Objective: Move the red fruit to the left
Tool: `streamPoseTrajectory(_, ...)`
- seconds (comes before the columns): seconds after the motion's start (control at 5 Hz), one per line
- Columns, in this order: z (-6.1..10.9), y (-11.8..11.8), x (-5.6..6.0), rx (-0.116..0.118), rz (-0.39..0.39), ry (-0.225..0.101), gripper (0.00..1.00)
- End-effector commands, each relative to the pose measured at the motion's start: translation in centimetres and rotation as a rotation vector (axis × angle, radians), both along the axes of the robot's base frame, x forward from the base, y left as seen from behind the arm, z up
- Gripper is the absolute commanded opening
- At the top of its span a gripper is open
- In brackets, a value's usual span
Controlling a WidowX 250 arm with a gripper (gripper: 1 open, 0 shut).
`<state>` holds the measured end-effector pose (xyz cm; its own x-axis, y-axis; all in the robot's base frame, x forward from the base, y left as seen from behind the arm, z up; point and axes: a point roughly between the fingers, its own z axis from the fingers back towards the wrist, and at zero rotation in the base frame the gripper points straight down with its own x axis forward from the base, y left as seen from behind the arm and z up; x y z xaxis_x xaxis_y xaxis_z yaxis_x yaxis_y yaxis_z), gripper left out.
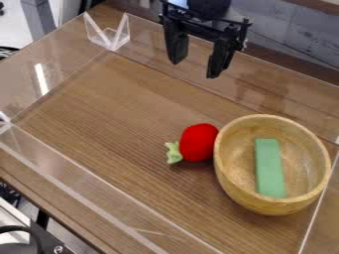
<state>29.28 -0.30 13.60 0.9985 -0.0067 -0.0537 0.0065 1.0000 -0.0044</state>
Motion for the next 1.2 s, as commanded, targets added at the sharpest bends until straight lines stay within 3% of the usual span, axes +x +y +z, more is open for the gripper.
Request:
streamPoseTrajectory(0.0, -0.8, 0.3, -0.4, -0.007, -0.055, 0.03, 1.0)
streamPoseTrajectory(0.2, -2.3, 0.4, -1.1, -0.007, -0.135, 0.054, 1.0)
streamPoseTrajectory(0.6, -6.1, -0.5, -1.5, -0.021, -0.282, 0.053, 1.0)
streamPoseTrajectory(0.8, -6.8, -0.8, -0.8, -0.026, -0.387, 0.039, 1.0)
streamPoseTrajectory(1.0, -7.0, -0.6, -0.2, -0.02, -0.421, 0.03, 1.0)
